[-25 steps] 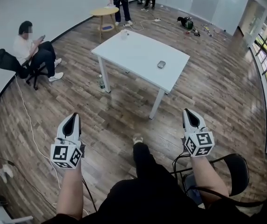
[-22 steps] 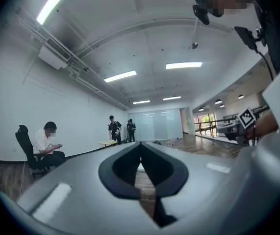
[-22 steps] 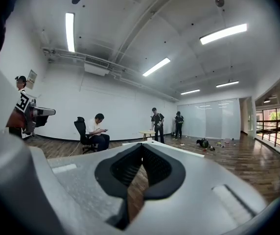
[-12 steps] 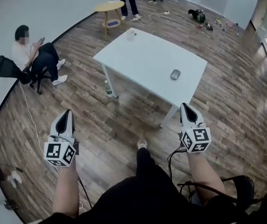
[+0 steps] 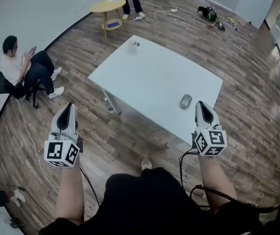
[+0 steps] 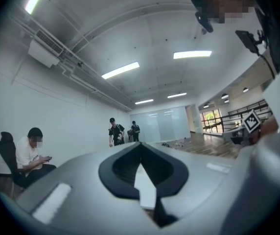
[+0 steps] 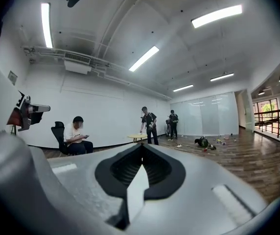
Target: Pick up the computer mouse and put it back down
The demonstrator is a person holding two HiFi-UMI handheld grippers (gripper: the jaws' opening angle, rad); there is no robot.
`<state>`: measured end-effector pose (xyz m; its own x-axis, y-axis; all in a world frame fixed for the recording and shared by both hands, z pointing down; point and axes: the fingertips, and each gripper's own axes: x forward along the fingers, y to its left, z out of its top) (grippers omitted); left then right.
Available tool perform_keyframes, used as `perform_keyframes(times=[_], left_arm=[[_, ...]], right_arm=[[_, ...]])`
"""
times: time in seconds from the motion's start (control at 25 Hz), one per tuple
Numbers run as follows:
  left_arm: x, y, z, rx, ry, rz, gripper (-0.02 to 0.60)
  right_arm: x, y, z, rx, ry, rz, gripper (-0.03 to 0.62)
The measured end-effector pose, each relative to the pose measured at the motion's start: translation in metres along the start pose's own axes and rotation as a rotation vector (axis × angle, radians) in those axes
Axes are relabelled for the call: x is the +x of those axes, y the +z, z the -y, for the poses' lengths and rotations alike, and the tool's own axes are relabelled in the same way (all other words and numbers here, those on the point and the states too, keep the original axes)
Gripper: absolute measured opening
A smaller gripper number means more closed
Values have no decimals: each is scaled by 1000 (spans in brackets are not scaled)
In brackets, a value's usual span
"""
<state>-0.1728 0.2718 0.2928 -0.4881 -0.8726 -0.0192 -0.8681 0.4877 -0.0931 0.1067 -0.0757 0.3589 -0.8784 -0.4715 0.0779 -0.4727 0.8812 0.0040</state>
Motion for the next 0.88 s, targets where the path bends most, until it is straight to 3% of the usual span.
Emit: perform_keyframes(times=[0.2, 0.36, 0.6, 0.88], left_arm=[[46, 9, -4, 57, -41, 4, -18], [89, 9, -19, 29, -108, 20, -18], [177, 1, -12, 44, -267, 55, -18], [295, -17, -7, -13, -483, 58, -18]], right_arm=[[34, 15, 5, -23, -17, 29, 2], [52, 18, 14, -36, -84, 28, 2], [59, 12, 48, -109, -291, 5, 2], [83, 9, 61, -150, -476, -65, 2]])
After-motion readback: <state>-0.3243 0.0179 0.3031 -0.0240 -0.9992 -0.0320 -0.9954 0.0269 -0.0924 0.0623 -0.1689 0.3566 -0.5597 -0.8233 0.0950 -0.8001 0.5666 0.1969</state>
